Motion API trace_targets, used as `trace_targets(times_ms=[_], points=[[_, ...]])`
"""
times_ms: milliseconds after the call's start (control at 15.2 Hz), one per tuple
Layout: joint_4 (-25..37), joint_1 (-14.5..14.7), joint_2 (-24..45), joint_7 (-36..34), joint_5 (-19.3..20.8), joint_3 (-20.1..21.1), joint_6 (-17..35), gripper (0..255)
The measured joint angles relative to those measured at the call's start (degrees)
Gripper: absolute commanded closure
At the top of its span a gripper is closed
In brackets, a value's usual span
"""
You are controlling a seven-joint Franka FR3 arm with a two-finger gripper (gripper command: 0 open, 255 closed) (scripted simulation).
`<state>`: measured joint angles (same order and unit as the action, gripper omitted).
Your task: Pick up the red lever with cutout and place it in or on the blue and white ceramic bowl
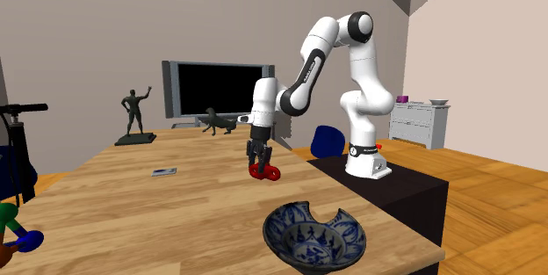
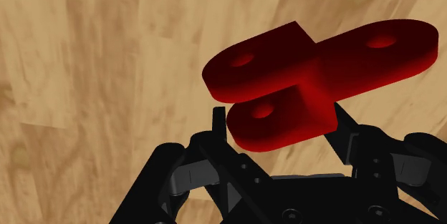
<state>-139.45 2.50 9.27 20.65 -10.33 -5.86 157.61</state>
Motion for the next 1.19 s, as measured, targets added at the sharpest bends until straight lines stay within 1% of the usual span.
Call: trace_targets(times_ms=[264, 396, 1188], points=[[0.01, 0.00, 0.00, 0.00, 0.00, 0.00, 0.01, 255], [0.00, 0.22, -0.86, -0.61, 0.55, -0.14, -0.83, 255], [1.39, 0.32, -8.82, -3.54, 4.37, -1.11, -10.01, 255]])
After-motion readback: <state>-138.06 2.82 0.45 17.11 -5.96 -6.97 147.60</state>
